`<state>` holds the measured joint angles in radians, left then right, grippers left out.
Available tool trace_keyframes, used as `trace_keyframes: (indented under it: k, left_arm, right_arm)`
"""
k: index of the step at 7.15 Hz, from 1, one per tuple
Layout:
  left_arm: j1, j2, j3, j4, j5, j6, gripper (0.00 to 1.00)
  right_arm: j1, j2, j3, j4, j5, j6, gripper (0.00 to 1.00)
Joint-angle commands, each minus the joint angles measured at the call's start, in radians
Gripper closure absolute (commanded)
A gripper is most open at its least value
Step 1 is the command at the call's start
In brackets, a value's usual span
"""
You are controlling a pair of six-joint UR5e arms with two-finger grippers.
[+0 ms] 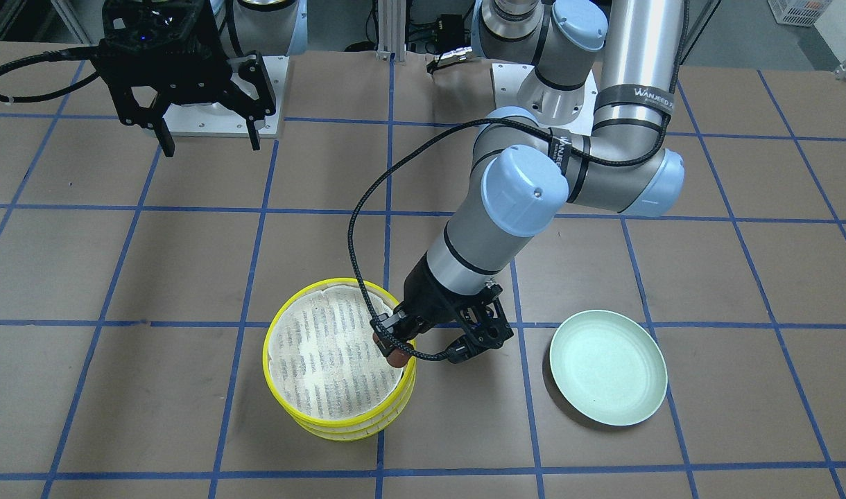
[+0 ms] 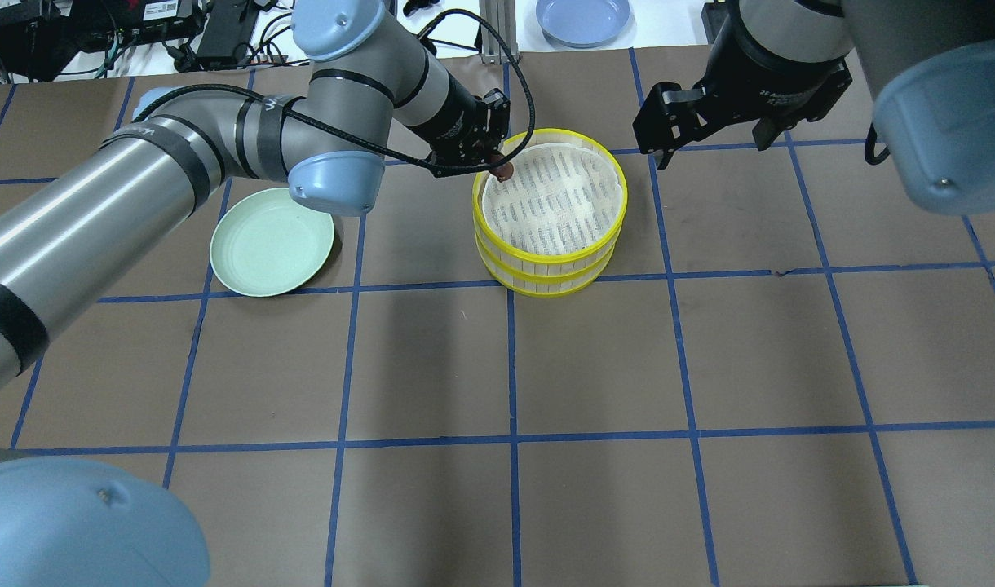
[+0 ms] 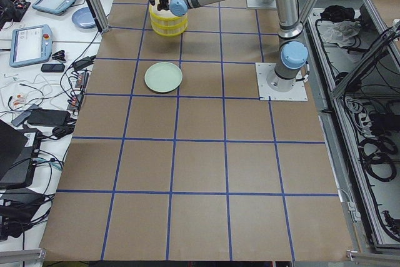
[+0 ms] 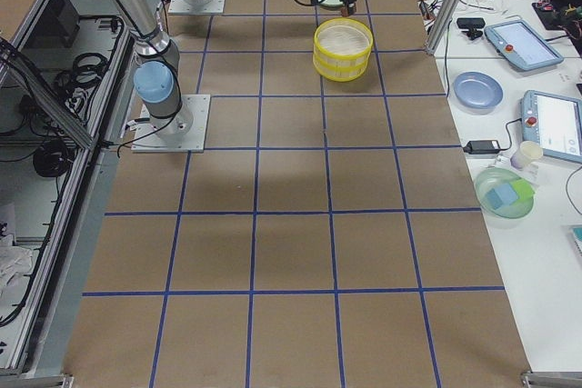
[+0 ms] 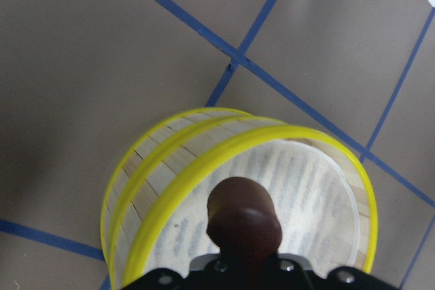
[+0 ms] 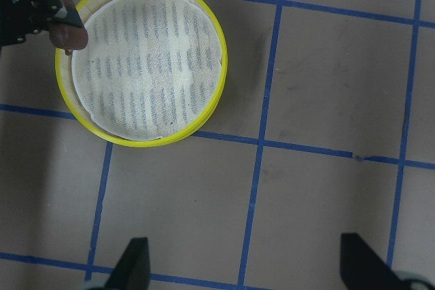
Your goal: Stack buns with steamer
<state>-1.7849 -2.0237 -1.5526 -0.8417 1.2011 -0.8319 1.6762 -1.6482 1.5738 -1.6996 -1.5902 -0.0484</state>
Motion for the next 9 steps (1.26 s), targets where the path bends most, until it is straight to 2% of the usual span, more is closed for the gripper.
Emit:
trace_keyframes:
  k: [1, 2, 6, 7, 9]
  left_arm:
    - [-0.018, -0.02, -0.001, 0.007, -0.011, -0.01, 0.05]
    - [-0.018, -0.02, -0.001, 0.006, -0.014, -0.001, 0.0]
    - [-0.016, 0.014, 0.012, -0.026, -0.054, 0.038, 0.0]
    - [0.007, 0.038, 0.023, -0.096, -0.043, 0.177, 0.0]
    - [0.15, 0.118, 0.06, -0.314, 0.011, 0.528, 0.0]
  right_arm:
    - [-0.006, -0.004, 0.0, -0.003, -0.042, -0.002, 0.0]
    - [-0.003, -0.004, 0.002, 0.003, -0.06, 0.007, 0.0]
    - [-0.001, -0.004, 0.006, 0.009, -0.056, 0.01, 0.0]
    - [-0.001, -0.002, 0.008, 0.006, -0.051, 0.012, 0.0]
    - [-0.001, -0.004, 0.008, 0.005, -0.051, 0.006, 0.0]
